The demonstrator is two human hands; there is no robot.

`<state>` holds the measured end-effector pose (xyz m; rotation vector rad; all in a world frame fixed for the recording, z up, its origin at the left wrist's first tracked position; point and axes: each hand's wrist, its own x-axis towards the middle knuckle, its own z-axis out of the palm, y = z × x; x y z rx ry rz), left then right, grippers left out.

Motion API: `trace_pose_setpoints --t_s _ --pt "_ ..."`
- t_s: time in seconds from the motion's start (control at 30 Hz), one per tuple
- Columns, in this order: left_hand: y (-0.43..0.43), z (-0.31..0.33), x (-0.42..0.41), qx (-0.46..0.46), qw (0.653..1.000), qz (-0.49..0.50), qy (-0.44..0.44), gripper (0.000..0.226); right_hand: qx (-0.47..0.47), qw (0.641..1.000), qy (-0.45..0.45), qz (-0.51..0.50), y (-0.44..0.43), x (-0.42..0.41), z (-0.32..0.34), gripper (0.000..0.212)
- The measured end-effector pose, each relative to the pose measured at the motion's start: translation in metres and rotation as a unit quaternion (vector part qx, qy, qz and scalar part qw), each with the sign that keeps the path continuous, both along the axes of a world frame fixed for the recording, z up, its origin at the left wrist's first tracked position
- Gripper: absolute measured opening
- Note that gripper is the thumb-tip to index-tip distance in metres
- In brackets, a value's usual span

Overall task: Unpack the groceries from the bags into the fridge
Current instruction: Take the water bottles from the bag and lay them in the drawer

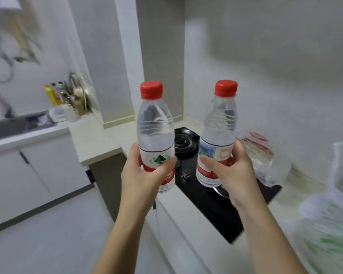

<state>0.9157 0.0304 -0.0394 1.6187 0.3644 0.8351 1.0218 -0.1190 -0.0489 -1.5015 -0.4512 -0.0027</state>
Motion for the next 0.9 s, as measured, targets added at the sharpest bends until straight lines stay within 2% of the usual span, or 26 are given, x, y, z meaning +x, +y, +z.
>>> trace_pose_setpoints --t_s 0.27,0.5,0.9 --pt "0.017 0.0 -0.055 -0.027 0.976 0.216 -0.007 0.06 -0.003 0.971 0.004 0.241 0.077 -0.005 -0.001 0.063" --pt "0.014 -0.002 -0.109 -0.031 0.933 0.359 -0.014 0.055 -0.01 0.928 0.013 0.372 0.12 -0.046 -0.002 0.066" --pt "0.011 0.0 -0.233 0.022 0.874 0.485 -0.026 0.046 -0.02 0.843 -0.01 0.538 0.174 -0.154 0.01 0.051"
